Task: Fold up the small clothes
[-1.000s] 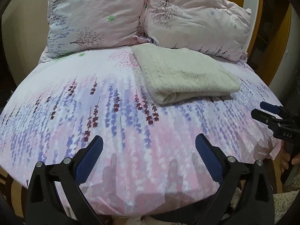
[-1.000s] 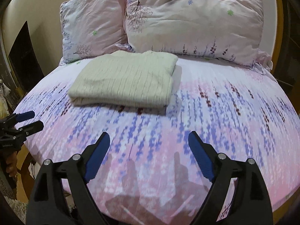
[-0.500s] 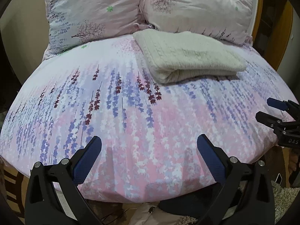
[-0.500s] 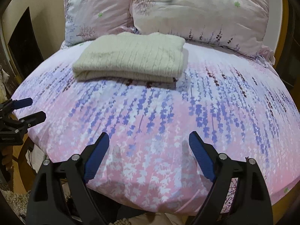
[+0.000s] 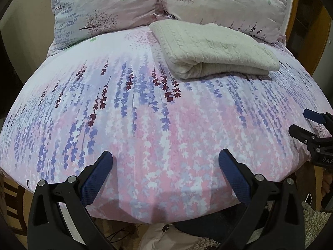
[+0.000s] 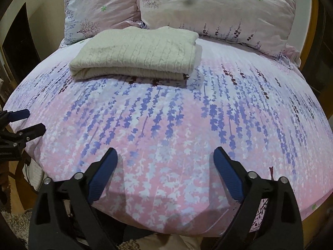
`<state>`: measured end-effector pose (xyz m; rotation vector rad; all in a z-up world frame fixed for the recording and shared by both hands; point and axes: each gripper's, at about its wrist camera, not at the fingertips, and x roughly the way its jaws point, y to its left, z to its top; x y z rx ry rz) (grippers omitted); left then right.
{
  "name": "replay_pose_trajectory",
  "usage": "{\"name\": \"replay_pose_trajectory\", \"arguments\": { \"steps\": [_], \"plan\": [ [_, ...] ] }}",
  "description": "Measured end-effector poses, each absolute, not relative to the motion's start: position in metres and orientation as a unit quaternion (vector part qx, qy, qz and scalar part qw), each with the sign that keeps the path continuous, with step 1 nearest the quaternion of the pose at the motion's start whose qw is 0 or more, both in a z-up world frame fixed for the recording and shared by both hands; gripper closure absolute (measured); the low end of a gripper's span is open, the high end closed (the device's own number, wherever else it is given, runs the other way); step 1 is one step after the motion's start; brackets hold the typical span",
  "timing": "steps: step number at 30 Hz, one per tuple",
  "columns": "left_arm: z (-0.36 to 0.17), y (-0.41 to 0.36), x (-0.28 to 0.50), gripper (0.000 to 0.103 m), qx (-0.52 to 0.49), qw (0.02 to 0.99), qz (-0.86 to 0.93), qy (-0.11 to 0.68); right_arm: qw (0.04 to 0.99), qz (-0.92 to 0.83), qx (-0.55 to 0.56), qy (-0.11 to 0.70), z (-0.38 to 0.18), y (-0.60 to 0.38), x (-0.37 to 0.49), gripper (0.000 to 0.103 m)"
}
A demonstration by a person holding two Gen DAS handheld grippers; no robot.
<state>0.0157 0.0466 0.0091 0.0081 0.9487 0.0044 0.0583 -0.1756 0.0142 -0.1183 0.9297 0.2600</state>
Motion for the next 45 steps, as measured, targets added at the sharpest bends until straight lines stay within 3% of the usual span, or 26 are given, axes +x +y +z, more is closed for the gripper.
{"name": "replay_pose_trajectory", "arguments": {
  "steps": [4, 45],
  "plan": [
    [0.0090, 0.0468, 0.0164, 0.001, 0.006, 0.889, 0.001, 0.457, 0.885, 0.118, -0.055, 0.447, 0.0122, -0.1769, 0.0580, 0.002],
    [0.0082, 0.0482, 0.0173, 0.001, 0.007, 0.888, 0.001, 0.459, 0.895, 0.117, -0.054, 0.428, 0.0108, -0.1793, 0.0528, 0.002]
  ]
}}
